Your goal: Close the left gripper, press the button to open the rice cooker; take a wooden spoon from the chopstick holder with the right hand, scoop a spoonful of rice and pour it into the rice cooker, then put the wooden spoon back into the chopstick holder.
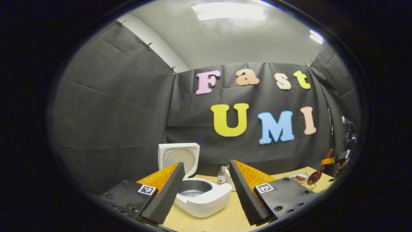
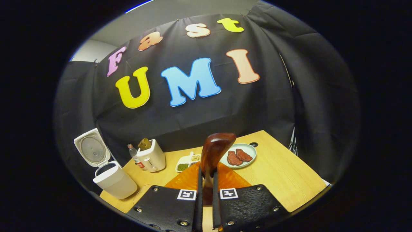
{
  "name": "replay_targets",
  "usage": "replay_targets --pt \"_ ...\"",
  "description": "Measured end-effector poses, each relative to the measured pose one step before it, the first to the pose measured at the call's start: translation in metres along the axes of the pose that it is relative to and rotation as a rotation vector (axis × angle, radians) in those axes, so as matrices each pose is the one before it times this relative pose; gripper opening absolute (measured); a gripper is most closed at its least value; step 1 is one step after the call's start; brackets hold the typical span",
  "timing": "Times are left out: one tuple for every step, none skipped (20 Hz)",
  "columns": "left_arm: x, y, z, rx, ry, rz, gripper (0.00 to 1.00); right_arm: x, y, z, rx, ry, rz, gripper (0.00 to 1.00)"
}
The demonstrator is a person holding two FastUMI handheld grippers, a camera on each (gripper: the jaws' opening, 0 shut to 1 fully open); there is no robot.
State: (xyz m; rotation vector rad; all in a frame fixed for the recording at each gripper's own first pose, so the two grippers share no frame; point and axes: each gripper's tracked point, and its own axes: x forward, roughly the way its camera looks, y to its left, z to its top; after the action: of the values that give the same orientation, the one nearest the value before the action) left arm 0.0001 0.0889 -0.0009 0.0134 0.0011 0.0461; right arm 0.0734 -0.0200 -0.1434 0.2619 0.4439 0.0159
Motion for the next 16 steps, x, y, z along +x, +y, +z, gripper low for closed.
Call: replay_targets --pt "-0.00011 0.00554 -0.00196 -0.00088 0.00071 0.00154 0.96 0.00019 0.00981 -0.00225 -0.01088 0.00022 0.00923 0.12" --pt "-0.00010 0.00562 -0.00065 0.00265 -0.00019 0.00328 0.97 0.00097 0.00954 -0.00347 -0.00977 0.00265 0.01106 0.12" --pt "-0.00036 0.00749 -0.00092 0.00224 -0.00065 0.00280 0.97 0.00131 0.01083 -0.00369 -0.00593 0.00420 0.01228 0.12" --pt "-0.00024 0.00515 -0.00080 0.00067 -0.00001 0.00076 0.97 0.00047 0.01119 -0.00423 -0.00434 0.00038 0.01674 0.12" --pt "-0.00115 0.00502 -0.00035 -0.00103 0.00058 0.00338 0.97 0.00168 0.01173 -0.00215 -0.00264 -0.00037 0.01752 0.12" --pt "0.00032 0.00535 -0.00095 -0.00108 0.00255 0.00322 0.96 0.00221 0.01124 -0.00438 -0.00127 0.00082 0.02051 0.13" --pt "-0.00127 0.00616 -0.00099 -0.00062 0.00239 0.00518 0.96 0.00360 0.01081 -0.00448 -0.00334 0.00621 0.01491 0.12" --pt "-0.00071 0.00608 -0.00116 -0.00107 0.00274 0.00354 0.96 0.00472 0.00742 -0.00721 -0.00526 0.00839 0.01170 0.12" --pt "-0.00138 0.00464 -0.00262 -0.00237 0.00103 0.00098 0.97 0.00549 0.00779 -0.00652 -0.00909 0.00923 0.00777 0.12" --pt "-0.00075 0.00500 -0.00264 -0.00231 0.00205 0.00217 0.97 0.00531 0.00503 -0.00748 -0.01817 0.01189 0.00100 0.12" --pt "-0.00022 0.00561 -0.00318 -0.00102 0.00638 0.00414 0.96 0.00634 0.00362 -0.00776 -0.02067 0.00986 -0.00283 0.12" --pt "-0.00001 0.00561 -0.00380 -0.00046 0.01029 0.00275 0.96 0.00596 0.00321 -0.00773 -0.02158 0.01131 -0.00563 0.12" --pt "-0.00062 0.00486 -0.00473 0.00033 0.00907 0.00128 0.96 0.00567 0.00257 -0.00782 -0.02189 0.00997 -0.00503 0.12" --pt "0.00074 0.00470 -0.00248 0.00220 0.00568 0.00140 0.96 0.00538 0.00211 -0.00861 -0.01841 0.01051 -0.00721 0.12" --pt "0.00149 0.00434 -0.00178 0.00286 0.00324 0.00220 0.96 0.00449 0.00162 -0.00732 -0.01795 0.00513 -0.00578 0.12" --pt "-0.00007 0.00477 -0.00260 0.00507 0.00398 0.00532 0.96 0.00510 0.00127 -0.00616 -0.01989 0.00147 -0.00960 0.12"
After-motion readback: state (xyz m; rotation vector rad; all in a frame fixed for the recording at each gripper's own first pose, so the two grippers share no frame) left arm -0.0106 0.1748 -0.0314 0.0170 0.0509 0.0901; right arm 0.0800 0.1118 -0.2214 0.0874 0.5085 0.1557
